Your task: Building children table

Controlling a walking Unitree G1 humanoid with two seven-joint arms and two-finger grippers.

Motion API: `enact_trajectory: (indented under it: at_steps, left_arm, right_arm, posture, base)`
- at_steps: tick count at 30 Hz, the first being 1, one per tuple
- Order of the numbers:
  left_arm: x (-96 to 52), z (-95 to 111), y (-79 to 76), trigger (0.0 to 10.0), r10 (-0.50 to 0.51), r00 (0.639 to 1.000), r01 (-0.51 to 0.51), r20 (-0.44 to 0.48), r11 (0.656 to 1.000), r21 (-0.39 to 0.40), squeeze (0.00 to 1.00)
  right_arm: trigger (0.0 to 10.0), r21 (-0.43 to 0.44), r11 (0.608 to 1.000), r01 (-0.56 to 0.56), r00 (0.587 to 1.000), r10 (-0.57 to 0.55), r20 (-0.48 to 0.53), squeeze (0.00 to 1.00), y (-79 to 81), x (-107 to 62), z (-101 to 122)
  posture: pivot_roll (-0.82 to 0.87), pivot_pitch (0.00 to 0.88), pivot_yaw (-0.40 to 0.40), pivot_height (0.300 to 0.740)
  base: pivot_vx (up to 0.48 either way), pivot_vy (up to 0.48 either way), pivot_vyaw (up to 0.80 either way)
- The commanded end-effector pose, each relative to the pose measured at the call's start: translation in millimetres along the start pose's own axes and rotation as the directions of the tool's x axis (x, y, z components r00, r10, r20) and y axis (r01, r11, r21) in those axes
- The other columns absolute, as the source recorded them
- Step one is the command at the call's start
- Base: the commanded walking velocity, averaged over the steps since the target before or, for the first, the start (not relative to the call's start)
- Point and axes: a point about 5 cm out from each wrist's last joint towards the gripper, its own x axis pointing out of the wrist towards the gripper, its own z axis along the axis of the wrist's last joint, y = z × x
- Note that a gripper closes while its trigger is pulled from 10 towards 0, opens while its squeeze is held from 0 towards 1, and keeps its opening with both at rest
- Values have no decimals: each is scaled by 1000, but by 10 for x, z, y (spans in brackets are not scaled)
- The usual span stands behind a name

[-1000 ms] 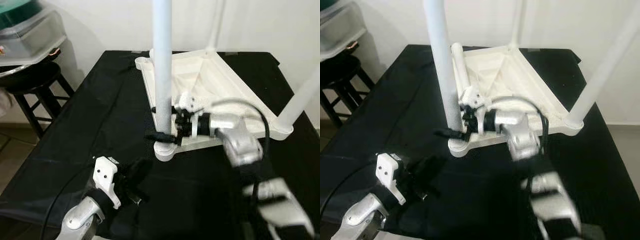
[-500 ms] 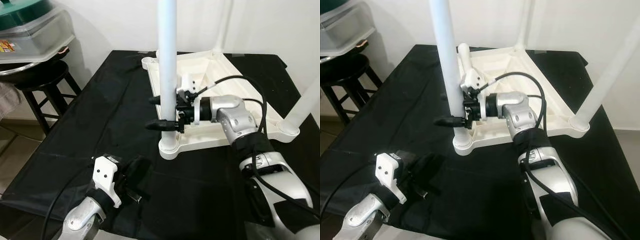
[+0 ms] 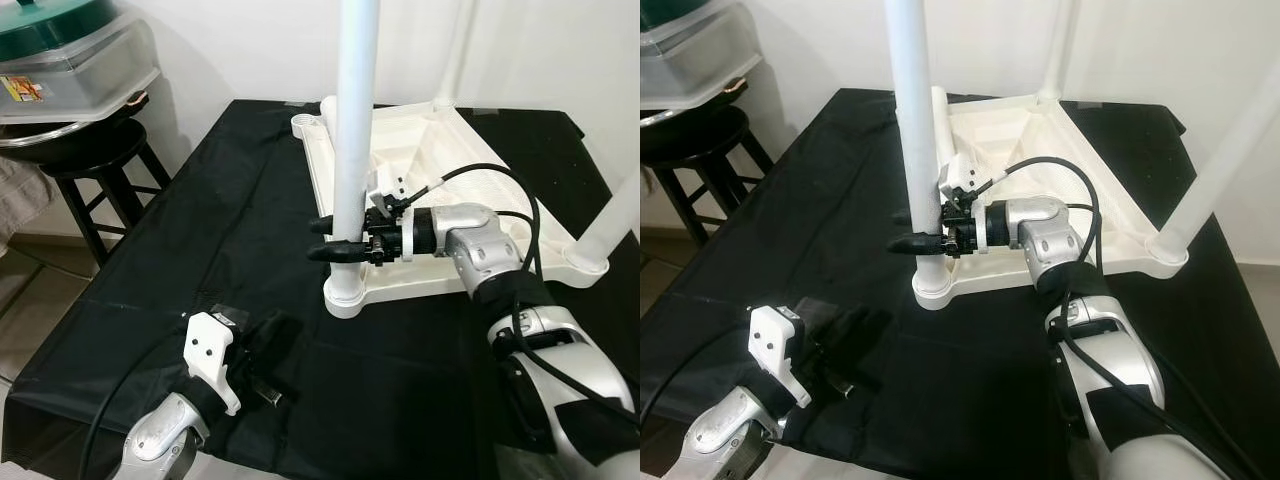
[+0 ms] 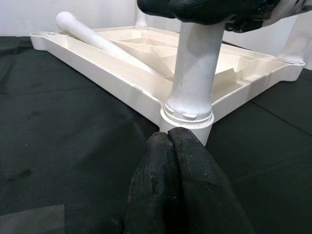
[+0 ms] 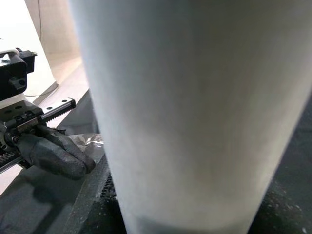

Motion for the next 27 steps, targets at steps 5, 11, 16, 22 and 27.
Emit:
enact_trajectory:
  at_steps: [5, 11, 16, 22, 27]
  left_arm:
    - [-21, 30, -96, 10000, -126, 992, 126, -4, 992, -14, 0]
    - [-36, 49, -139, 10000, -218, 976, 217, 0, 975, -45, 0]
    - [-45, 50, -156, 10000, -277, 961, 276, -6, 959, -58, 0]
    - [-48, 24, -132, 10000, -286, 958, 284, -18, 956, -71, 0]
    - [-48, 20, -126, 10000, -281, 959, 279, -18, 957, -75, 0]
  right_arm:
    - [0, 38, 973, 227, 967, -220, -132, 0, 68, -29, -423]
    - [0, 152, 670, 727, 679, -668, -305, 0, 452, 102, -901]
    - [0, 158, 526, 835, 548, -780, -303, 0, 653, 186, -901]
    - [10000, 129, 576, 807, 589, -770, -245, 0, 520, 386, -645]
    - [10000, 126, 571, 811, 584, -779, -227, 0, 524, 362, -551]
  posture:
    - [84, 191, 47, 740]
    - [69, 205, 45, 740]
    - [68, 205, 61, 740]
    - [64, 188, 61, 740]
    - [62, 185, 59, 740]
  base:
    - [0, 0, 0]
    - [0, 0, 0]
    - [0, 0, 0]
    - [0, 0, 0]
    - [0, 0, 0]
